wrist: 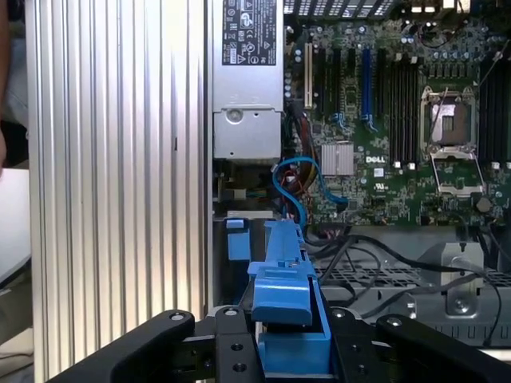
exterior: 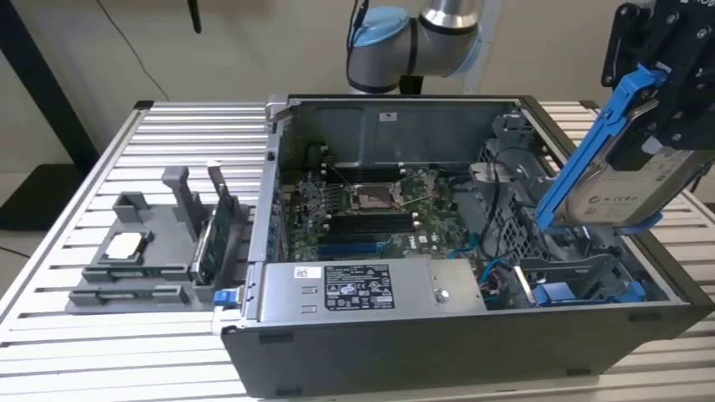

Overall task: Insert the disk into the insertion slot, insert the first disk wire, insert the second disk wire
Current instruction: 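Insert the disk into the insertion slot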

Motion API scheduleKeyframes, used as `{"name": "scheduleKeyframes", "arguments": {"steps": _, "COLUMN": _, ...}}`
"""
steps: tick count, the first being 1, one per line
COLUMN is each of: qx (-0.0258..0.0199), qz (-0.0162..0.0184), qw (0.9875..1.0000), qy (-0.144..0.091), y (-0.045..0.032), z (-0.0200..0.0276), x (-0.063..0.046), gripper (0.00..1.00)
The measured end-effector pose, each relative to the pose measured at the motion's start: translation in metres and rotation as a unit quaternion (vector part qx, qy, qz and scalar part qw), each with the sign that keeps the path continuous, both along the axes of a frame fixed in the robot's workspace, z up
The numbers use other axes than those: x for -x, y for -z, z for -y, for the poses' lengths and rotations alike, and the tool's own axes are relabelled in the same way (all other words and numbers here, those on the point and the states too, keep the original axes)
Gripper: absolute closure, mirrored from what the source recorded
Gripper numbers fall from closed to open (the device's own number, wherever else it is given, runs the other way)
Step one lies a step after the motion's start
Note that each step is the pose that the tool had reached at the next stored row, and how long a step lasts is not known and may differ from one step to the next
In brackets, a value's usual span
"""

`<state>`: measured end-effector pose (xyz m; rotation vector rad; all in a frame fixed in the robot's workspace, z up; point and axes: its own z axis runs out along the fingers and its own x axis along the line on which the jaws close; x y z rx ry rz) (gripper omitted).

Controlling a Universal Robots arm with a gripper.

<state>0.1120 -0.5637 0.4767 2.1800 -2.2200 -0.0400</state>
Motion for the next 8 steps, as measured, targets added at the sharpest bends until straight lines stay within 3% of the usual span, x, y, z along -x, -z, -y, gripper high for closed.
{"name": "scheduleKeyframes", "arguments": {"steps": 8, "qx": 0.0000, "qz": 0.0000, "qw": 1.0000, "qy": 0.000, "y": 0.0010, "z": 0.0001, "x": -0.0001, "gripper": 0.67}}
